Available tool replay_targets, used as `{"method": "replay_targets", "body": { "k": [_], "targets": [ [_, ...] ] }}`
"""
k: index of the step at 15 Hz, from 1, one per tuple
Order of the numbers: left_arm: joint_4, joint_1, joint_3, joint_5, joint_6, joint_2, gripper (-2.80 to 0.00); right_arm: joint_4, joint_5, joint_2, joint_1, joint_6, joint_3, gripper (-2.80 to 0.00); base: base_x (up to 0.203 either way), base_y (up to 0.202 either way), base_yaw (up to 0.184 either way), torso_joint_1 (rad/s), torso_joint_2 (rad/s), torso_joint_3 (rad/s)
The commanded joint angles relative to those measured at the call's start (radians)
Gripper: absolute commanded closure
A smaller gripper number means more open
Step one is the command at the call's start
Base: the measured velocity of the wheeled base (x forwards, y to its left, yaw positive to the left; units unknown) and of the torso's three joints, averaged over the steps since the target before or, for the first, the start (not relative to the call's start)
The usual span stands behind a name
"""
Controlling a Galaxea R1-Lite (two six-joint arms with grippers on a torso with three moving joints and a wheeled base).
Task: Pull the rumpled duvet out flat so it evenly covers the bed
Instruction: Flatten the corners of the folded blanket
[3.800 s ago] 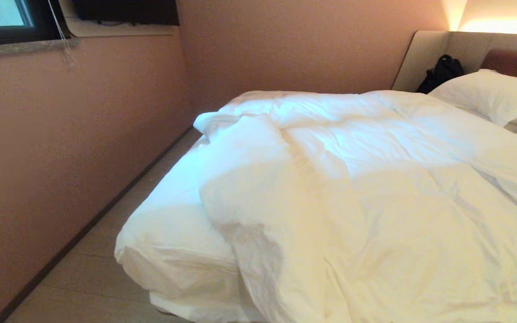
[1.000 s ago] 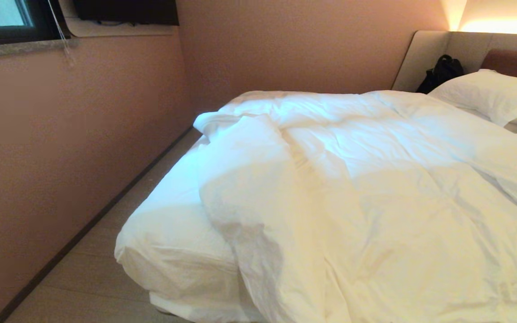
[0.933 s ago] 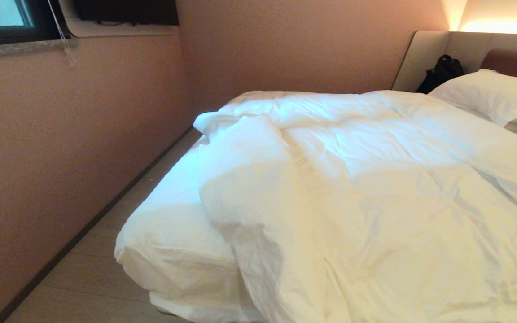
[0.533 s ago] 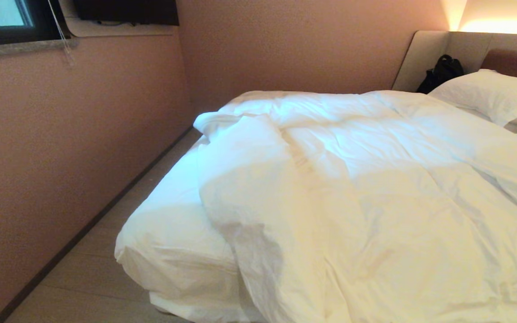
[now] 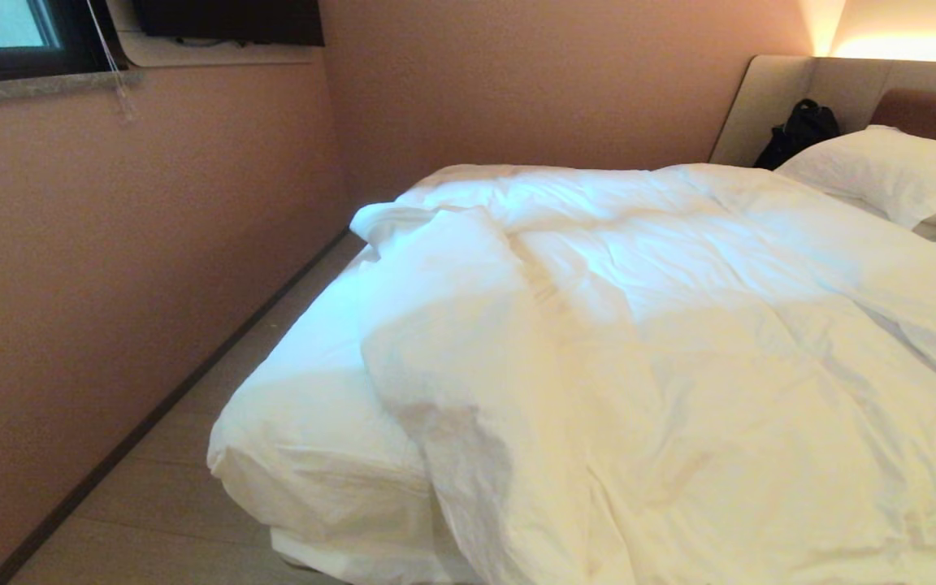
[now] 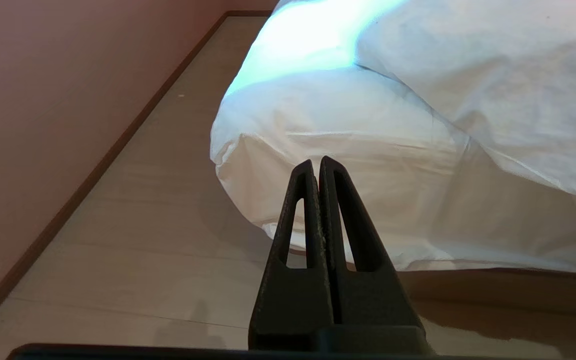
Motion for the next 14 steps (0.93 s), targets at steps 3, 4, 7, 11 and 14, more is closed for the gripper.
{"method": "replay_targets", "body": {
  "k": [3,4,7,11,14],
  "targets": [
    [-0.097,0.000,-0.042,-0.010,0.109,0.000,0.00,0.001,0.000,0.000,0.000,0.000,0.000,0.00,0.000,0.000,0.000,0.000,0.00,0.000],
    [-0.128,0.000,-0.062,-0.012,0.111,0.000,0.00,0.001,0.000,0.000,0.000,0.000,0.000,0.00,0.000,0.000,0.000,0.000,0.00,0.000],
    [-0.130,-0.001,-0.154,-0.012,0.109,0.000,0.00,0.001,0.000,0.000,0.000,0.000,0.000,0.00,0.000,0.000,0.000,0.000,0.00,0.000],
    [-0.147,-0.001,-0.161,0.020,0.103,0.005,0.00,0.001,0.000,0.000,-0.001,0.000,0.000,0.00,0.000,0.000,0.000,0.000,0.00,0.000],
    [-0.345,-0.001,-0.044,0.099,0.257,0.001,0.00,0.001,0.000,0.000,0.000,0.000,0.000,0.00,0.000,0.000,0.000,0.000,0.00,0.000]
  ]
}}
